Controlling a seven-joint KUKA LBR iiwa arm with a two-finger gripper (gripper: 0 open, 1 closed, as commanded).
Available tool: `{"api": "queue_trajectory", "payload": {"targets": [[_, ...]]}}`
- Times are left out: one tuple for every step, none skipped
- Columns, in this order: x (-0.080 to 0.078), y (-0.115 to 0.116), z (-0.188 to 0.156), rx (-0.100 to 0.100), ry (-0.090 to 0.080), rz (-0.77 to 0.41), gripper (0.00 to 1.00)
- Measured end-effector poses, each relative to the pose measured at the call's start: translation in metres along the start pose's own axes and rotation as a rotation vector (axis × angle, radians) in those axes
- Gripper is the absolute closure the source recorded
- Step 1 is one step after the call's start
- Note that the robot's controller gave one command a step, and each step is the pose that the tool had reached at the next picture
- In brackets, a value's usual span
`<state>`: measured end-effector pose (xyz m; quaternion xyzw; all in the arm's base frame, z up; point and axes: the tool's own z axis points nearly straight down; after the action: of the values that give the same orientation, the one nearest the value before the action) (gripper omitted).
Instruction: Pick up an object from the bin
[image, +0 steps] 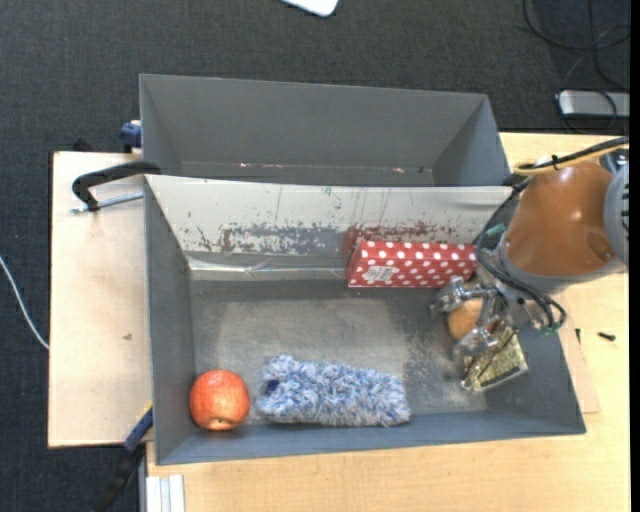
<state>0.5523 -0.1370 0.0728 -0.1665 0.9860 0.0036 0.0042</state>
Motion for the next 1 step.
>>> {"api": "queue_trajectory", "payload": {"targets": [[0.0061, 0.0207, -0.0420, 0.001, 0.010, 0.014, 1.00]]}}
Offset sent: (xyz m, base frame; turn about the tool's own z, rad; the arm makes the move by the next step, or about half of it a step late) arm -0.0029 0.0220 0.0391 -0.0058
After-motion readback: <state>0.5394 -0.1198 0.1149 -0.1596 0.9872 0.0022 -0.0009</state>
